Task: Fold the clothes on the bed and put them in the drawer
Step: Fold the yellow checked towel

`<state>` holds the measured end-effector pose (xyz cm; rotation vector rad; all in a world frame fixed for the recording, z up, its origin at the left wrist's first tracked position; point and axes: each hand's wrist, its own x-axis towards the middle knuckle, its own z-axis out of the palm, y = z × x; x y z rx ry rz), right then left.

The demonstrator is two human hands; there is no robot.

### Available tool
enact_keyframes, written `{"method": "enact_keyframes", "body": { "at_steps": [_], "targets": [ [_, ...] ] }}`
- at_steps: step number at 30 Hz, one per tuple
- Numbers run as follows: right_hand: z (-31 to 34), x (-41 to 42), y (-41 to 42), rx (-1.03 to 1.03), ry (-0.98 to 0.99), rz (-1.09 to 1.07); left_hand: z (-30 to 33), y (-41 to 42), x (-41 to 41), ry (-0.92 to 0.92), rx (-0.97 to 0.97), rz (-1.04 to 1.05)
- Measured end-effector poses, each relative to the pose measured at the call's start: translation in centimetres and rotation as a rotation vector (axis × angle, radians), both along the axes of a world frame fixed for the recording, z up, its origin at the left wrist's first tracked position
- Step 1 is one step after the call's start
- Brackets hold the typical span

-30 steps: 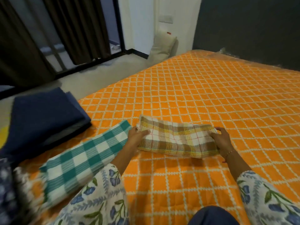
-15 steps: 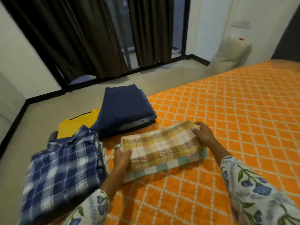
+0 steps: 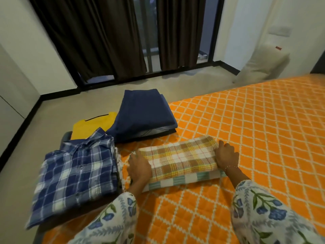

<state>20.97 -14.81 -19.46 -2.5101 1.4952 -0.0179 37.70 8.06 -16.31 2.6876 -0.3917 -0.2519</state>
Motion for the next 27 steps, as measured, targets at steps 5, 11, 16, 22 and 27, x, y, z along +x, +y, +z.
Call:
{"method": "enact_keyframes", "body": {
  "at_steps": [5,11,16,22,27],
  "targets": [
    [5.1,2.3,3.6,-0.169,0.045,0.200,4.2,1.3,-0.3,-0.268,0.019,-0.192],
    [9.7,7.8,12.8,-0.314,-0.216,0.467,9.5,12.0,0.4,-0.404,-0.094,-0.323],
    [13.2,11.5,25.3,-0.401,-0.446,0.525,13.0,26.1,2.5,-0.663,-0.026,-0.174],
    [16.8,21.0,35.8,-0.526,-0.587,0.656,15.3,39.9,8.9,-0.764,-0.068,0.163],
    [16.9,29.4,42.9,-0.489,-0.661,0.705,14.7,46.0,15.7,-0.719,-0.006,0.297]
  ]
}}
